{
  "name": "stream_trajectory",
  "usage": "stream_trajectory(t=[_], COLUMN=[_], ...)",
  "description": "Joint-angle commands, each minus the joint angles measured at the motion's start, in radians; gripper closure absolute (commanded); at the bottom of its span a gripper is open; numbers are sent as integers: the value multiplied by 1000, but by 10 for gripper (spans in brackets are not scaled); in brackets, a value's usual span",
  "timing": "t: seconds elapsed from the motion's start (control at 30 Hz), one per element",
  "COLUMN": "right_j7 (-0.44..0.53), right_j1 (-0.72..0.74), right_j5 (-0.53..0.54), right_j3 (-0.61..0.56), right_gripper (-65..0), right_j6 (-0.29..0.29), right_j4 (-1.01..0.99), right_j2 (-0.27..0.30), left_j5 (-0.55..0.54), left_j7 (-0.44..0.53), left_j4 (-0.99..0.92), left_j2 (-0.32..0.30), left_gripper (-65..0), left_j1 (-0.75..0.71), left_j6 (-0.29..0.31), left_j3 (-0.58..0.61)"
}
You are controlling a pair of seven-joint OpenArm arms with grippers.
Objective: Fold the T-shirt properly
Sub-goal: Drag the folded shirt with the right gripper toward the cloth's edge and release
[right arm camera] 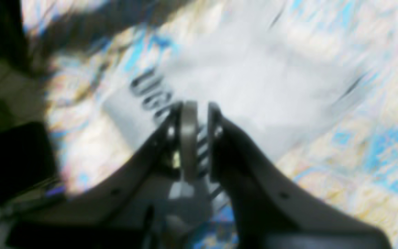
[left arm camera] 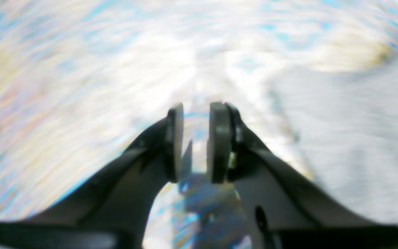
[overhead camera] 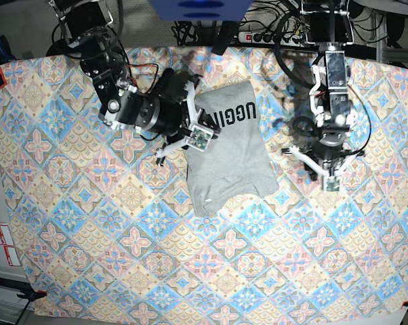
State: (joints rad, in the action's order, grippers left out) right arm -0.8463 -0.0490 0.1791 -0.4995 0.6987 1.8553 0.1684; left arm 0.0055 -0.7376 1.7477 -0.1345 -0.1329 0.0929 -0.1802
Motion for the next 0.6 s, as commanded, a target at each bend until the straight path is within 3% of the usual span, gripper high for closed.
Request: stream_trajectory(t=[0.0,0.23,0.4,0.57], right_j7=[20,20,28,149], right_j1=[28,123,180,200], right_j5=[15,15,13,10], right_j3=[-18,-90,-93,-89], right_gripper=[-45,-45,-45,-45], right_j6=[-1,-1,-1,-1], right_j4=[-6,-233,-423,-656], right_j2=[-25,-169,-266,-326], left_j5=[0,0,0,-31], left_j7=[22,22,22,23], left_j4=[47,191,223,229], left_j2=[-3,75,114,132], left_gripper=[-121,-122,-122,-122], left_j1=[-9,-133,-184,-208], left_j6=[3,5,6,5], left_j3=[-29,-210,-232,-232])
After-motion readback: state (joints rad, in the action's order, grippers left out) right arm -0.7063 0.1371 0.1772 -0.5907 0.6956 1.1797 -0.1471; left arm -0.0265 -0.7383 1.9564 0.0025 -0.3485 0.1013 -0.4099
